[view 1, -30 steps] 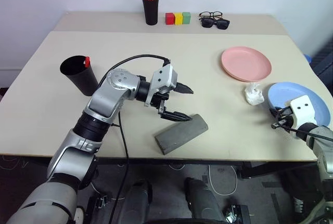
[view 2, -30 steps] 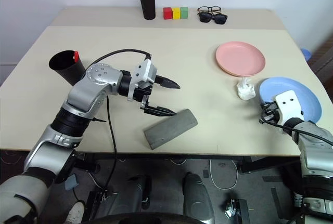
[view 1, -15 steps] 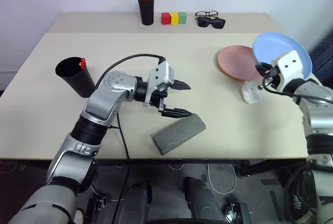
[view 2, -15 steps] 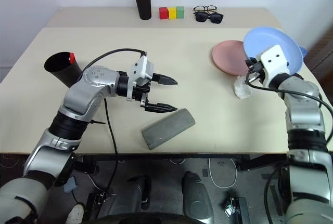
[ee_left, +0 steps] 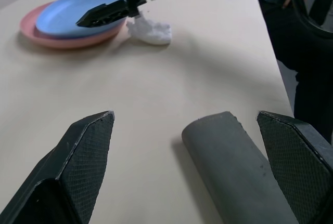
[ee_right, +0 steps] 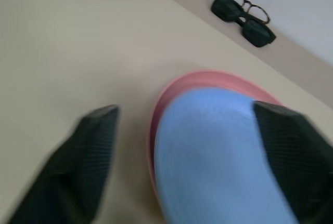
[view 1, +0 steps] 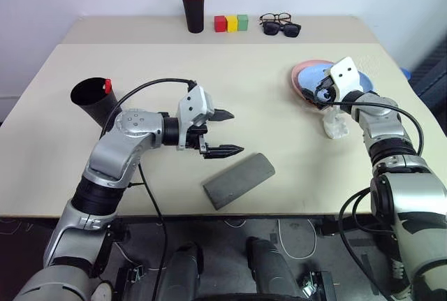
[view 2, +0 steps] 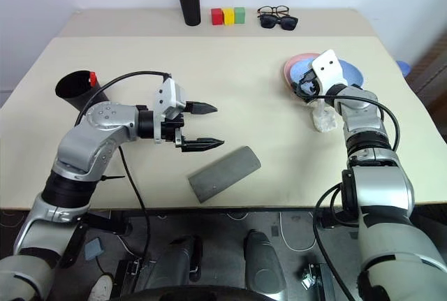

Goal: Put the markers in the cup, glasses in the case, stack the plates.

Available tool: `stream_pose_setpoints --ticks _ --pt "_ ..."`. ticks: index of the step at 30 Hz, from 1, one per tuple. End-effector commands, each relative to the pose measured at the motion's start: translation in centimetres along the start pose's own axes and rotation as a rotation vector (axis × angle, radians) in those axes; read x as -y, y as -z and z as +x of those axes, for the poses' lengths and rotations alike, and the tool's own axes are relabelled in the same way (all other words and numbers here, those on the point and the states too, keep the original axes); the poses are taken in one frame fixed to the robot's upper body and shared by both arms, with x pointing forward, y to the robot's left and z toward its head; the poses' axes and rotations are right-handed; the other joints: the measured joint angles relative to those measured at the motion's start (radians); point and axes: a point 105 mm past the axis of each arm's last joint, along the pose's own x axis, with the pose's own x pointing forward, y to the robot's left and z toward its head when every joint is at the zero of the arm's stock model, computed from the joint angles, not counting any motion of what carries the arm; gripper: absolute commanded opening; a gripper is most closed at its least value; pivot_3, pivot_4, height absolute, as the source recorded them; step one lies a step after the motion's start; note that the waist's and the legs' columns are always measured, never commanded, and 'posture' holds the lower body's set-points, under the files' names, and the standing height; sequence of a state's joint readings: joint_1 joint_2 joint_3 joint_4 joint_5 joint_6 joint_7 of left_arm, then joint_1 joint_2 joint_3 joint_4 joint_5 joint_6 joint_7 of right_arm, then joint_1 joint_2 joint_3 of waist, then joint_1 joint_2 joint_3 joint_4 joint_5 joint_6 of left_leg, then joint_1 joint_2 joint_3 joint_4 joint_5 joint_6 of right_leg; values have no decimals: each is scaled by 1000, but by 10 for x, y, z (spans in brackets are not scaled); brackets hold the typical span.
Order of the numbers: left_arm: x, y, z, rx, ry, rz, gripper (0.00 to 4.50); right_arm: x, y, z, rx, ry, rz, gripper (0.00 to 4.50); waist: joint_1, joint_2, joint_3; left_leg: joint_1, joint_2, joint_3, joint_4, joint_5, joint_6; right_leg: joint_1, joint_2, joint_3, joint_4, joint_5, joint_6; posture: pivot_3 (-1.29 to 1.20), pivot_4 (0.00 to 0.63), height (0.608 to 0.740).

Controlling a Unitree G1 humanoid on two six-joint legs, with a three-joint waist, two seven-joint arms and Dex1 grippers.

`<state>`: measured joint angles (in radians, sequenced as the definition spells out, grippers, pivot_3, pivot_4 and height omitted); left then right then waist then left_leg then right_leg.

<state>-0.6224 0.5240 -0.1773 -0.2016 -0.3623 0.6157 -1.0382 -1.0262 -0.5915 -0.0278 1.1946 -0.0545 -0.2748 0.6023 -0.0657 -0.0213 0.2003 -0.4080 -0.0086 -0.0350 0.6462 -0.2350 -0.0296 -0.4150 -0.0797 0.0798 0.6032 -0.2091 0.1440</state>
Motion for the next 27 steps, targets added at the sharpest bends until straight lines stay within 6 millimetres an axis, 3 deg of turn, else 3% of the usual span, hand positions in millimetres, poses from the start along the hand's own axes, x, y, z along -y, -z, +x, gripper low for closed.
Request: stream_pose_setpoints --ticks 1,7,10,14,19,27 --pt "2 -9 -4 34 -12 31 4500 21 -24 -8 106 44 24 4408 -4 0 0 0 0 0 0 0 0 0 0 0 0 0 0 0 150 740" --pt "5 -1 -1 39 17 20 4500 31 -11 -47 133 -26 142 4408 4 0 0 0 0 -1 0 0 0 0 0 0 0 0 0 0 150 740" --pt "6 0 2 46 39 22 4500 25 6 -74 68 -59 183 4408 12 0 0 0 0 -1 0 0 0 1 0 -1 0 0 0 0 150 740" --pt "3 -3 9 53 58 25 4500 14 26 -93 0 -52 280 4408 9 1 0 1 0 1 1 0 0 1 0 0 0 0 0 0 150 740" --pt "1 -2 9 48 62 31 4500 4 48 -95 -46 -16 351 4408 -4 1 0 3 0 1 4 0 0 3 0 1 0 0 -2 0 150 740" --pt "-2 0 -4 25 27 36 4500 -17 76 -81 -94 -19 472 4408 -2 1 0 3 0 1 3 0 0 3 0 1 0 0 -1 0 150 740"
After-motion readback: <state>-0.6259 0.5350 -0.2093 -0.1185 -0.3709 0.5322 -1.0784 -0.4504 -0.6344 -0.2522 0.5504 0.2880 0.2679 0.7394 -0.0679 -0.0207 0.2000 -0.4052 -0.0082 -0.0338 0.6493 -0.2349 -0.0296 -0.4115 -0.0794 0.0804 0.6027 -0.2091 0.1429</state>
